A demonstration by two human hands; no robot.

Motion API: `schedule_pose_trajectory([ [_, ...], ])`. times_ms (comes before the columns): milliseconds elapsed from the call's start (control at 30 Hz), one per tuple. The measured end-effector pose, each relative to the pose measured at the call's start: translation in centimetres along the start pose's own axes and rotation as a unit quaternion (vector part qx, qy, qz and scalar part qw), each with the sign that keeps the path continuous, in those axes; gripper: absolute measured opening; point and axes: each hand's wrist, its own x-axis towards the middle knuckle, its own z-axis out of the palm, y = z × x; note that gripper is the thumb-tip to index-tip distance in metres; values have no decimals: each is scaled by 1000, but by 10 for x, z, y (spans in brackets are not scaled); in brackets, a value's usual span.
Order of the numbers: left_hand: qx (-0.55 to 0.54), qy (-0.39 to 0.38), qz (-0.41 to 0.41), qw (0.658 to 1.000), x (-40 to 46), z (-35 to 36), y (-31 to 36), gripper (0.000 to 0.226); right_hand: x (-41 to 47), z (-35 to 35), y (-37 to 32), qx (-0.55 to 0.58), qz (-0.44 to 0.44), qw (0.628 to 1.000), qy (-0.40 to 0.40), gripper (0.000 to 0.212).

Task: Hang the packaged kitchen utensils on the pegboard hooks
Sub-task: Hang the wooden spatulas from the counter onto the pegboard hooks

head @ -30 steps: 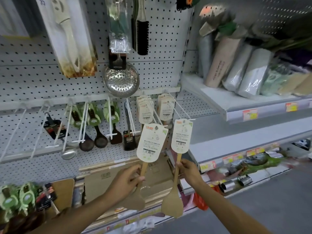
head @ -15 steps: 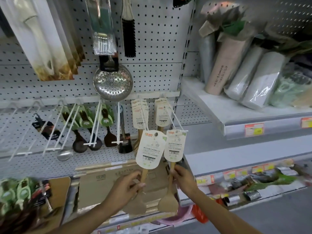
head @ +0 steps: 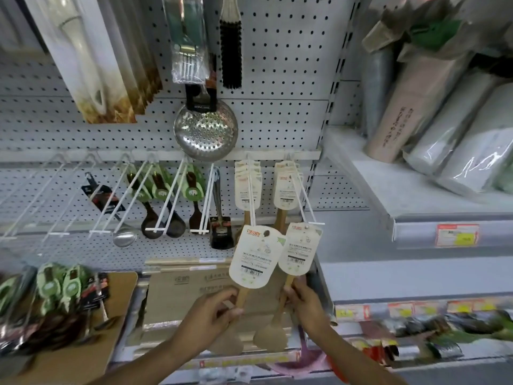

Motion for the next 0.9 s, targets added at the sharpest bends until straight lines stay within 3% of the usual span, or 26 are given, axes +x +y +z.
schedule_pose_trajectory([
  [267, 8, 4, -11, 1000, 2, 14, 4, 22, 14, -7, 6, -25, 9, 1000, -6, 14],
  [400, 9, 7, -19, 1000, 3, 18, 6, 10, 32, -13, -14, -38, 10, 999, -1, 31],
  [600, 8, 23, -26, 999, -1, 15, 14, 11, 88, -23, -17, -98, -2, 994, 44, 19],
  [700, 14, 25, -25, 999, -3, 11, 16, 20, 117, -20, -20, -137, 15, 989, 50, 23],
  [833, 8, 27, -32, 999, -7, 8, 12, 12, 132, -15, -24, -169, 16, 982, 83, 19],
  [900, 4, 28, -30, 999, -7, 9, 10, 10, 124, -13, -29, -200, 12, 976, 82, 29],
])
